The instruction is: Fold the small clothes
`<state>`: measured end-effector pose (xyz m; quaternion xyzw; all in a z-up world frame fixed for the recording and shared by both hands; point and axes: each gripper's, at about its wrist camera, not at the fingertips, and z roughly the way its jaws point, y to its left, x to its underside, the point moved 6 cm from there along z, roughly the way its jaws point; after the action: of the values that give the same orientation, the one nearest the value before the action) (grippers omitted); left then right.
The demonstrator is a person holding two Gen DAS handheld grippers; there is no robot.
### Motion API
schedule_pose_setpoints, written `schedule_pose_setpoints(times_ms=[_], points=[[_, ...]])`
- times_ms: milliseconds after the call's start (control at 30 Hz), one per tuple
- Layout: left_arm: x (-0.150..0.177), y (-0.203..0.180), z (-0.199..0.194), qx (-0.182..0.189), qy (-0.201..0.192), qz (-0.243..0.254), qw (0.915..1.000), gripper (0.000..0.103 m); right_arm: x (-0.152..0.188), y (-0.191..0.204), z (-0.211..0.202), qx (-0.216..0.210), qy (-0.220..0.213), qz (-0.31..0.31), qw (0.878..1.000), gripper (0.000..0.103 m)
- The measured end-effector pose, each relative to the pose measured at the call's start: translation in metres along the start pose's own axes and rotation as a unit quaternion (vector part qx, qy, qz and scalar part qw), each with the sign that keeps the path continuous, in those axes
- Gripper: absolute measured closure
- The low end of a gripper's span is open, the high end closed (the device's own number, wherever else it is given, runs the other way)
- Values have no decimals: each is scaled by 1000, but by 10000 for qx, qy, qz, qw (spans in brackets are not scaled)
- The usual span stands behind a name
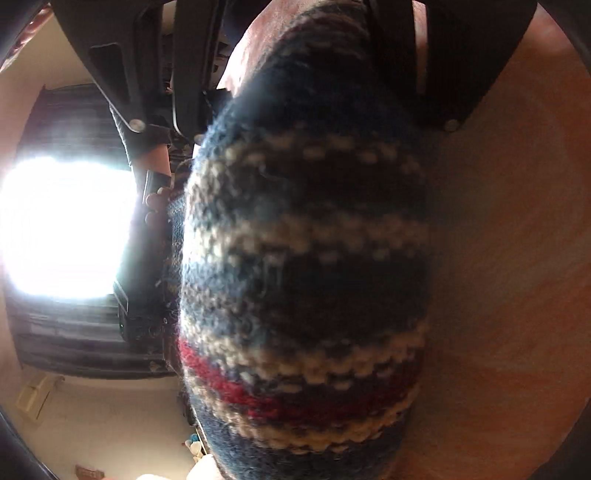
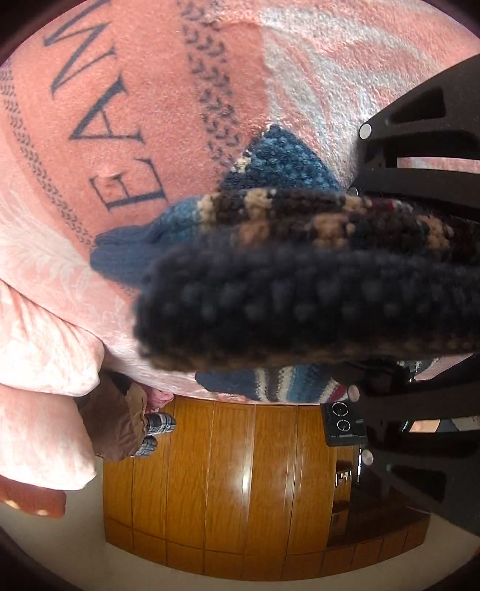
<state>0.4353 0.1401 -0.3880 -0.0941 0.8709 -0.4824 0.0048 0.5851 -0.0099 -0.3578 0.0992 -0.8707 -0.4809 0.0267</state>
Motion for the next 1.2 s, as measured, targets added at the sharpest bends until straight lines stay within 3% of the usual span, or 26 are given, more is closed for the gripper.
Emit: schedule_pose_setpoints(times_ms=[133,367,533,700,767,833,867,900,933,967,1000,1067,1100,1133,1200], points=[[4,-11,-4,-123,43,208,9997,74,6,9,-7,-60,-212,146,9997,58],[26,-35,-37,-143,3,524,9985,76,23,57,-8,-92,-226,124,9996,60],[78,-34,-86,-152,17,524,9985,76,75,101,23,-312,28,106,9995,60],[159,14,-126,-141,42,254,9996,75,149,118,89,-551,405,216,9974,60],[180,40,-128,-217,82,34,9997,66,172,107,120,-405,550,287,9972,55],[193,70,-123,-625,72,-232,9978,49,189,91,139,-135,674,387,9969,40],[198,80,-122,-703,39,-342,9969,49,193,88,138,-127,655,434,9968,36],[200,82,-127,-550,-83,-468,9974,47,194,88,130,-158,576,468,9971,32],[201,79,-136,-555,-252,-534,9967,36,195,88,116,-93,391,476,9981,28],[204,75,-151,-729,-490,-459,9951,21,195,90,96,5,104,437,9990,23],[203,70,-168,-972,-853,-322,9911,16,194,91,77,107,-193,388,9990,23],[210,62,-210,-1534,-1650,-148,9742,15,198,102,43,386,-676,88,9969,27],[216,56,-227,-1567,-1990,-118,9673,15,203,113,35,504,-769,-139,9957,35],[224,50,-242,-1272,-2236,-61,9663,15,207,121,32,631,-778,-335,9944,40],[236,19,-237,-380,-2348,196,9711,16,210,131,36,922,-785,-610,9908,52]])
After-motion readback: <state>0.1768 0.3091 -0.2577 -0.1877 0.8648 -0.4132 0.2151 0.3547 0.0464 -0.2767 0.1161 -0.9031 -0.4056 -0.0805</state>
